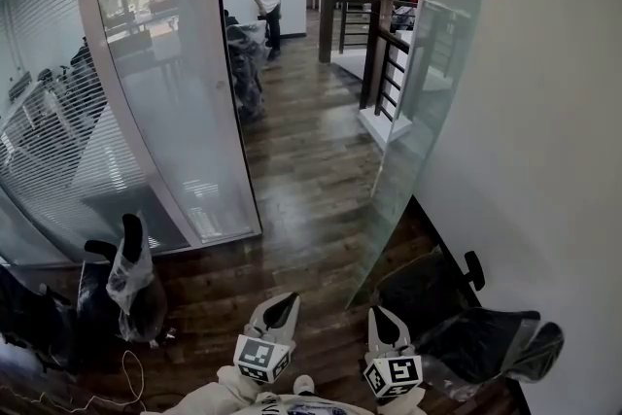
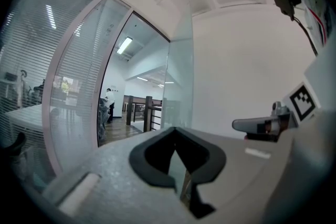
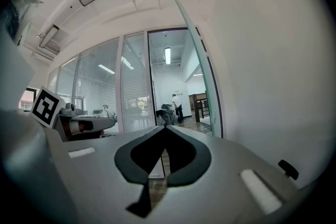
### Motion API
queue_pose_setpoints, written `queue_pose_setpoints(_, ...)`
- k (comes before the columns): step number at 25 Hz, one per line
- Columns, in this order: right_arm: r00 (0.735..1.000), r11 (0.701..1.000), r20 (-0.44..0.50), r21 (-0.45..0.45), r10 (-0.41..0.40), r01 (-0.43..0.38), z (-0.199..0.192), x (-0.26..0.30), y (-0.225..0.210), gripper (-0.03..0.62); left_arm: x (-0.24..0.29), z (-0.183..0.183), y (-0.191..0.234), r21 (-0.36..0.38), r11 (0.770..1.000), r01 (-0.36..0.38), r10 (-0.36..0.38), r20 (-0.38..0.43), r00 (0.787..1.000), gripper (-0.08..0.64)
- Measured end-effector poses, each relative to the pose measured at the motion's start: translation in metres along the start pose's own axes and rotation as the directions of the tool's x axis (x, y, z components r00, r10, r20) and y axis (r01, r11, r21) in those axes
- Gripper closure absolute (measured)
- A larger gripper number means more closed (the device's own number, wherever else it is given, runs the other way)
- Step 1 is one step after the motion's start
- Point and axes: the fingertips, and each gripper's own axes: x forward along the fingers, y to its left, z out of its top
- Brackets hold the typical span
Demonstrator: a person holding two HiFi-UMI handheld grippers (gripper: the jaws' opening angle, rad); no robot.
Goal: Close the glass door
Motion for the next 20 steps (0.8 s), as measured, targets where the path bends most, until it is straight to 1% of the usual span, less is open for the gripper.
queue_pose_setpoints(6,1.000,1.000,-0.008,-0.008,-0.006,0.006,-0.001,0.003,0.004,0.588,0.003,0.000,0.009,-0.007,1.000,0.002,-0.002,0.007,1.000,0.557)
queue_pose_setpoints(14,0.999,0.999,-0.023,0.002,-0.042,0.042,-0.004,-0.002,-0.015,0.588,0.015,-0.003,-0.001,-0.016,1.000,0.024,-0.024,0.004,1.000,0.557)
queue_pose_setpoints(17,0.999,0.999,-0.023,0.010,-0.037,0.037,-0.002,0.003,-0.028,0.587,0.027,-0.004,-0.008,-0.010,1.000,0.025,-0.025,-0.001,1.000,0.557)
queue_pose_setpoints(20,1.000,1.000,-0.012,0.016,-0.016,0.016,0.003,0.014,-0.038,0.588,0.038,-0.002,-0.010,0.000,1.000,0.008,-0.008,-0.002,1.000,0.557)
